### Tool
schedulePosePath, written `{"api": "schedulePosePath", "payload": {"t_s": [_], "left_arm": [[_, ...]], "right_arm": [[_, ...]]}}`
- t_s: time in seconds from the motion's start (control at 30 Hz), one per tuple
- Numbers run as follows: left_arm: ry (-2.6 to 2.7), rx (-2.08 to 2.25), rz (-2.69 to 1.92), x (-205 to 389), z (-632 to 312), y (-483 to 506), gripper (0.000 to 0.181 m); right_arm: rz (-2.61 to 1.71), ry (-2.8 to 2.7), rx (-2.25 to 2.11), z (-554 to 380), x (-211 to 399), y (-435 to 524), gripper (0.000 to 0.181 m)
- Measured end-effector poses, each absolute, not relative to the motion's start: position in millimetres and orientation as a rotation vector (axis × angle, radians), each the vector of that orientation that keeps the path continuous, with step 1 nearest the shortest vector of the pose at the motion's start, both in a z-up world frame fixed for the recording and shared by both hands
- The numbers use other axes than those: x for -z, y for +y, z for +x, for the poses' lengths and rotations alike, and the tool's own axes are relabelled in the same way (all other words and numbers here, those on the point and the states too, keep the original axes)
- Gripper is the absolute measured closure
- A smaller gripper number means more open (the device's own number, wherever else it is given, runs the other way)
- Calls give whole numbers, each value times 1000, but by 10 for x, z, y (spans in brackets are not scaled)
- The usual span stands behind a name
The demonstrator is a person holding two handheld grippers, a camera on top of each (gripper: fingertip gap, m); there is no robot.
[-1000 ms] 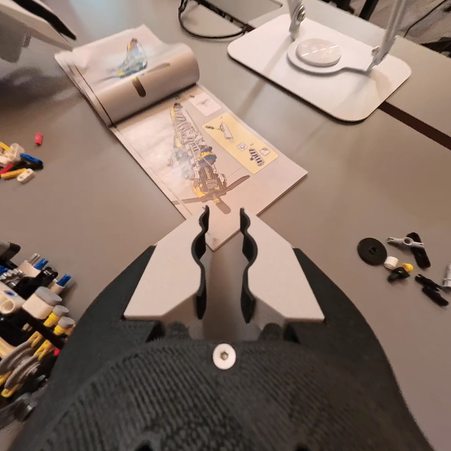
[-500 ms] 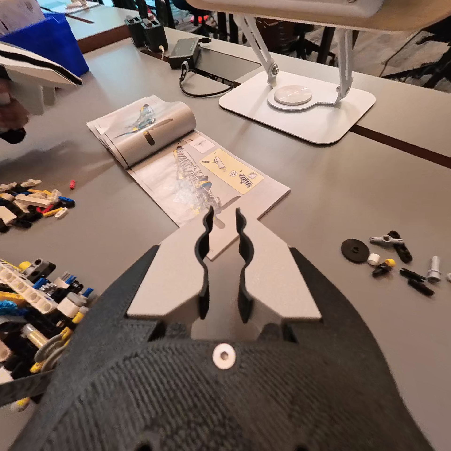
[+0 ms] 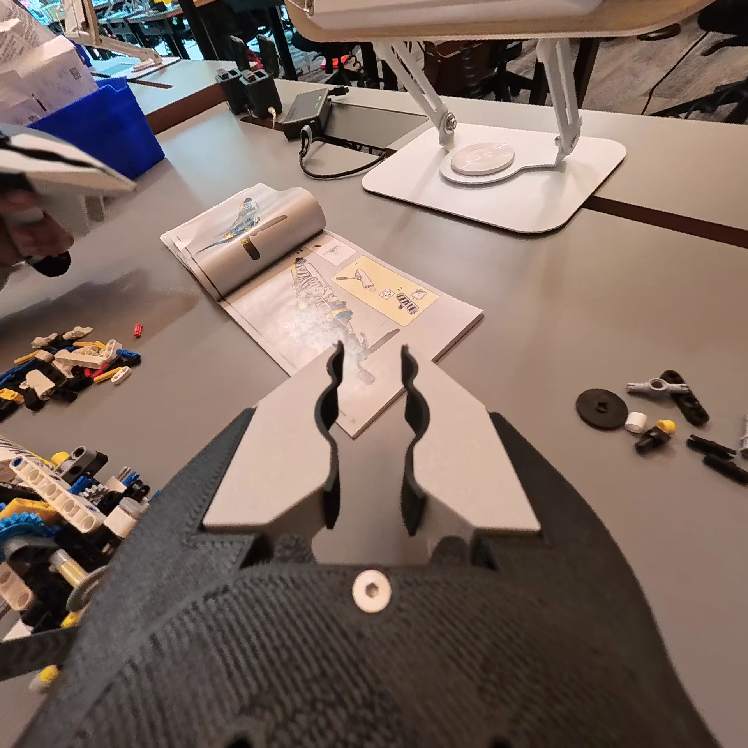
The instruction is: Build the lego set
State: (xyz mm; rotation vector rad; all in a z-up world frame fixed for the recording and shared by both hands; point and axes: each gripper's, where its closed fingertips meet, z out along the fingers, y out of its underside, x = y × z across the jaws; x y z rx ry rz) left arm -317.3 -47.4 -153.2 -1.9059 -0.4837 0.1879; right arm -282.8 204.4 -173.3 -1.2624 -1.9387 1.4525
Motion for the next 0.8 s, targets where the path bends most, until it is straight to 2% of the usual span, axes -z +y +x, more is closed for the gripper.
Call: {"api": "schedulePosePath", "payload": {"t_s": [0.13, 0.33, 0.57, 0.8], "left_arm": [[-98, 87, -2060, 1714, -2457, -342, 181], [11, 405, -2172, 1961, -2017, -376, 180], [2, 396, -2174, 1984, -2029, -346, 180], [-11, 357, -2164, 1970, -2084, -328, 181]], "right_arm": [[-1264, -1927, -1464, -2834, 1714, 2048, 152], [-1282, -1988, -1354, -2823, 1802, 2073, 150], [-1189, -2044, -1150, -2825, 1908, 2069, 152], [-1192, -2043, -1150, -2825, 1915, 2077, 151]]}}
